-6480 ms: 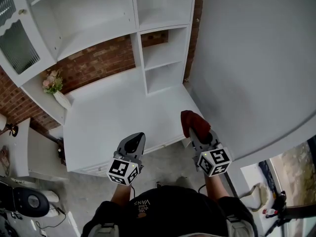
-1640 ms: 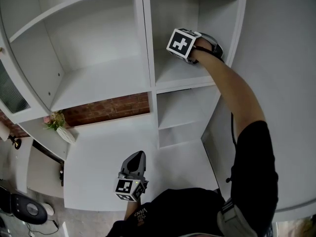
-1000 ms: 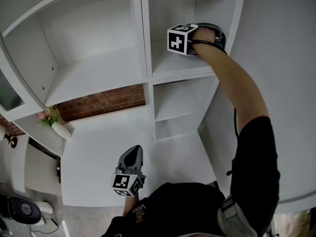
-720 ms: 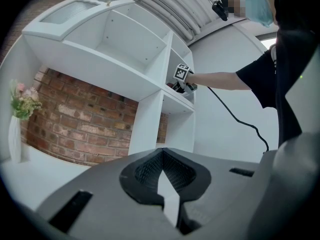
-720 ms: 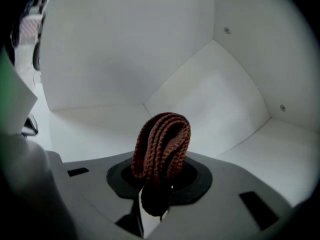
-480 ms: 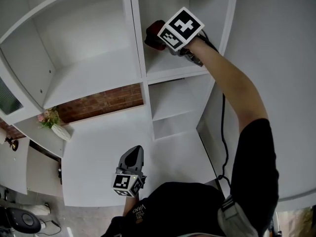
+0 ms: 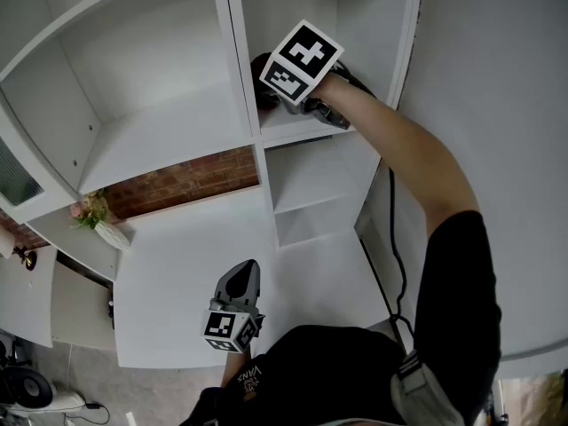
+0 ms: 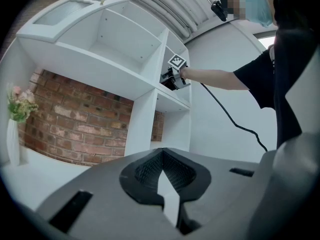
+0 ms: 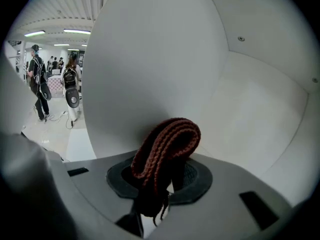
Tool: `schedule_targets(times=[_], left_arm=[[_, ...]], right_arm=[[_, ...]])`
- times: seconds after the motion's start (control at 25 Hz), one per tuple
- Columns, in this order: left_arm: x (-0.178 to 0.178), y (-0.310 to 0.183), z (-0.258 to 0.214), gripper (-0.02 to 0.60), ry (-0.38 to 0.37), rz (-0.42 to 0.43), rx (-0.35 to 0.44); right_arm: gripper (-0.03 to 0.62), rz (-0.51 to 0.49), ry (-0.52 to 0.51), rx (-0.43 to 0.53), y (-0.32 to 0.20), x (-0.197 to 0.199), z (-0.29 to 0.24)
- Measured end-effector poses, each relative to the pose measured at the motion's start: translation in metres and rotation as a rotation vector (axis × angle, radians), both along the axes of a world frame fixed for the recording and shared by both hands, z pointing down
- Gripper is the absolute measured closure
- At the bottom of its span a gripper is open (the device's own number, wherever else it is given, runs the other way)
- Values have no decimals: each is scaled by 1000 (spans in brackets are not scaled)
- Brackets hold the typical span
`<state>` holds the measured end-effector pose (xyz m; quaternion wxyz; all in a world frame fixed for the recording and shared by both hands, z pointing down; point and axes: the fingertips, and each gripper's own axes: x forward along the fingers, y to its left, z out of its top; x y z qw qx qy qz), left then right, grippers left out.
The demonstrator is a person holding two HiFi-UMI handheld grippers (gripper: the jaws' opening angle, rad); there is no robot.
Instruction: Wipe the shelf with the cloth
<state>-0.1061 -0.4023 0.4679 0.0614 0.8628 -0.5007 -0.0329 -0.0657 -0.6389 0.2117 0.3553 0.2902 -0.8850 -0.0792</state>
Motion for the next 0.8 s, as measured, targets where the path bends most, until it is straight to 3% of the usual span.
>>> schedule_targets(times=[0.32,0.8], left_arm=[[-1,0,2,575,6,2,-3],[11,-4,6,575,16,59,-10]], right_arm=[[499,19,138,79,-6,16,6],[499,215,377,133,-24,107,8]])
